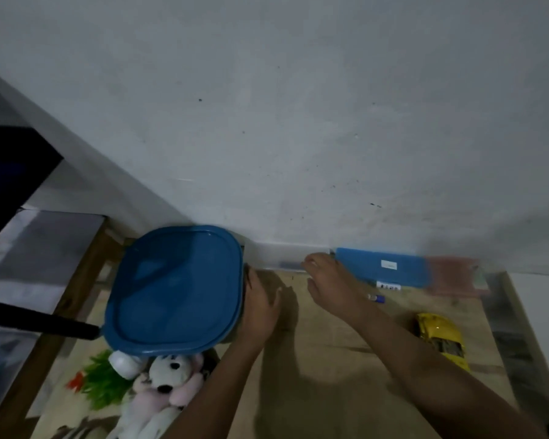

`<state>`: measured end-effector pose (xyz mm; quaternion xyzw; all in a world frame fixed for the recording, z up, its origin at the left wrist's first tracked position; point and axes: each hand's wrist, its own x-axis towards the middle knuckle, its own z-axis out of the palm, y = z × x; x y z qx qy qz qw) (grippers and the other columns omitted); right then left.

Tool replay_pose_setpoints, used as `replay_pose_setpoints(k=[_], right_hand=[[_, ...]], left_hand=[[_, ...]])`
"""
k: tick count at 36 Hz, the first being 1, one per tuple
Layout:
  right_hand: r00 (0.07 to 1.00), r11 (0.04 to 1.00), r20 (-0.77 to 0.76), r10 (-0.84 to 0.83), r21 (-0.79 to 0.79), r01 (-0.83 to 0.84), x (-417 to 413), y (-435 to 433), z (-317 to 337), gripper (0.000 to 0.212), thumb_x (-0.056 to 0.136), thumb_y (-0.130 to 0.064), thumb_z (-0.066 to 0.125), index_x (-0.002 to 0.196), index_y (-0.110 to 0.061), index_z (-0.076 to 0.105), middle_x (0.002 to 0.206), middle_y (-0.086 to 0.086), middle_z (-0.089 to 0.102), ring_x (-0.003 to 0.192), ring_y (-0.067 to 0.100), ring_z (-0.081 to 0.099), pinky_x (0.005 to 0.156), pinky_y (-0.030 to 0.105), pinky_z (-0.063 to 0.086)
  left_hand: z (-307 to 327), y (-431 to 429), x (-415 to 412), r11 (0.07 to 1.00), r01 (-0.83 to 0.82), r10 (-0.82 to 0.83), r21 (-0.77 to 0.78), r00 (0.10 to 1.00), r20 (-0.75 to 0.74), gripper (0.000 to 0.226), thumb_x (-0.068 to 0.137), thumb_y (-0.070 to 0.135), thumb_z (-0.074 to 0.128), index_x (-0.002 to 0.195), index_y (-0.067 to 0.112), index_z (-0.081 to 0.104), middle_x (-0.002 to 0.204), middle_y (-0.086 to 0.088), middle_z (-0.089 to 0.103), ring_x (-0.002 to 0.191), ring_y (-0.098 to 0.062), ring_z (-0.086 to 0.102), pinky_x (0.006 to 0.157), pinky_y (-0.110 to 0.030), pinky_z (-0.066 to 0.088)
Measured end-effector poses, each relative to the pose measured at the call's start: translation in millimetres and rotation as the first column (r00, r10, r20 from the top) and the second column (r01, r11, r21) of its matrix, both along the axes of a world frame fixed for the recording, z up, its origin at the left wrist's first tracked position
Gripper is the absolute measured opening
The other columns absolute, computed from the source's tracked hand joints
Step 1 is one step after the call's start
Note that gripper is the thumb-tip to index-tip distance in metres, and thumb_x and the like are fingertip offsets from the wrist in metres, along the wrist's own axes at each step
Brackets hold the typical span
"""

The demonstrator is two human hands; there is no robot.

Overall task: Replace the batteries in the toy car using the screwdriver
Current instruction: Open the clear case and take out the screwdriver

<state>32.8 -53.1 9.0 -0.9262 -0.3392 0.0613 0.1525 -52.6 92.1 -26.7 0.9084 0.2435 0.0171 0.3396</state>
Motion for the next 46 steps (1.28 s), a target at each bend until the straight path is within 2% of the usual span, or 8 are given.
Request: replay_pose_setpoints(k=[14,18,23,31,35,38,42,46], right_hand=[[0.999,0.983,0.039,0.007,-0.185,0.001,16.0,47.1,-20.3,0.042,0.091,-0.027,0.05,0.13,-0.011,0.048,0.133,0.01,0.049,0.123,0.029,0.045,0.1,0.039,0.036],[0.978,0.986,0.19,0.086,-0.158,-0.056,23.0,44.3,-21.9,0.036,0.08,-0.033,0.046,0.098,-0.008,0.067,0.096,0.009,0.068,0.085,0.025,0.066,0.072,0.032,0.054],[0.941,0.983,0.311,0.136,-0.163,-0.088,22.4,41.6,-27.2,0.039,0.067,-0.029,0.079,0.098,-0.01,0.067,0.095,0.007,0.068,0.084,0.023,0.066,0.071,0.033,0.056],[0.922,0.985,0.373,0.102,-0.164,-0.042,23.1,37.1,-38.2,0.034,0.082,-0.035,0.059,0.102,-0.009,0.067,0.1,0.007,0.069,0.091,0.023,0.066,0.082,0.033,0.054],[0.924,0.993,0.374,0.076,-0.117,-0.034,24.6,36.4,-39.2,0.044,0.088,-0.037,0.037,0.102,-0.008,0.067,0.1,0.008,0.069,0.092,0.022,0.066,0.085,0.032,0.053],[0.922,0.994,0.378,0.086,-0.1,-0.051,26.8,36.1,-36.4,0.043,0.088,-0.037,0.04,0.101,-0.007,0.068,0.098,0.008,0.07,0.091,0.022,0.067,0.084,0.032,0.053],[0.885,0.992,0.454,0.099,-0.114,-0.052,25.4,34.9,-41.8,0.04,0.076,-0.035,0.072,0.1,-0.004,0.069,0.097,0.011,0.072,0.09,0.023,0.069,0.082,0.034,0.054],[0.839,0.985,0.524,0.15,-0.153,-0.081,25.7,34.1,-43.1,0.041,0.078,-0.034,0.07,0.1,0.0,0.07,0.099,0.013,0.072,0.093,0.026,0.069,0.084,0.035,0.053]], left_hand=[[-16.4,27.6,12.0,0.929,-0.058,0.069,-0.367,0.998,0.016,0.079,0.093,0.03,0.054,0.149,0.015,0.0,0.157,-0.004,0.004,0.145,-0.018,0.003,0.115,-0.027,-0.001],[-27.9,32.1,16.1,0.927,-0.13,0.135,-0.351,0.991,-0.01,0.079,0.087,0.053,0.053,0.145,0.039,0.0,0.157,0.0,0.01,0.143,-0.019,0.012,0.118,-0.047,0.016],[-46.1,38.2,26.9,0.843,-0.224,0.241,-0.489,0.97,-0.028,0.084,0.069,0.078,0.053,0.136,0.06,0.006,0.153,0.006,0.024,0.139,-0.017,0.026,0.112,-0.05,0.029],[-51.2,34.5,29.7,0.787,-0.216,0.273,-0.578,0.962,0.011,0.084,0.069,0.074,0.058,0.14,0.047,0.022,0.147,0.003,0.035,0.135,-0.017,0.034,0.11,-0.049,0.033],[-26.2,28.3,33.4,0.722,-0.201,0.299,-0.662,0.953,0.037,0.071,0.081,0.038,0.069,0.138,0.036,0.027,0.138,0.008,0.038,0.129,-0.013,0.037,0.111,-0.042,0.033],[-22.9,26.5,36.8,0.691,-0.228,0.347,-0.686,0.937,0.038,0.067,0.085,0.022,0.066,0.141,0.024,0.029,0.134,0.004,0.04,0.126,-0.012,0.037,0.108,-0.033,0.032],[-20.9,26.3,37.3,0.667,-0.264,0.375,-0.697,0.927,0.008,0.067,0.085,0.02,0.067,0.142,0.02,0.031,0.141,-0.002,0.04,0.125,-0.01,0.037,0.105,-0.029,0.031],[-15.6,24.6,37.4,0.625,-0.267,0.395,-0.733,0.919,0.002,0.066,0.085,0.015,0.066,0.141,0.019,0.032,0.137,-0.002,0.042,0.121,-0.011,0.039,0.1,-0.027,0.034]])
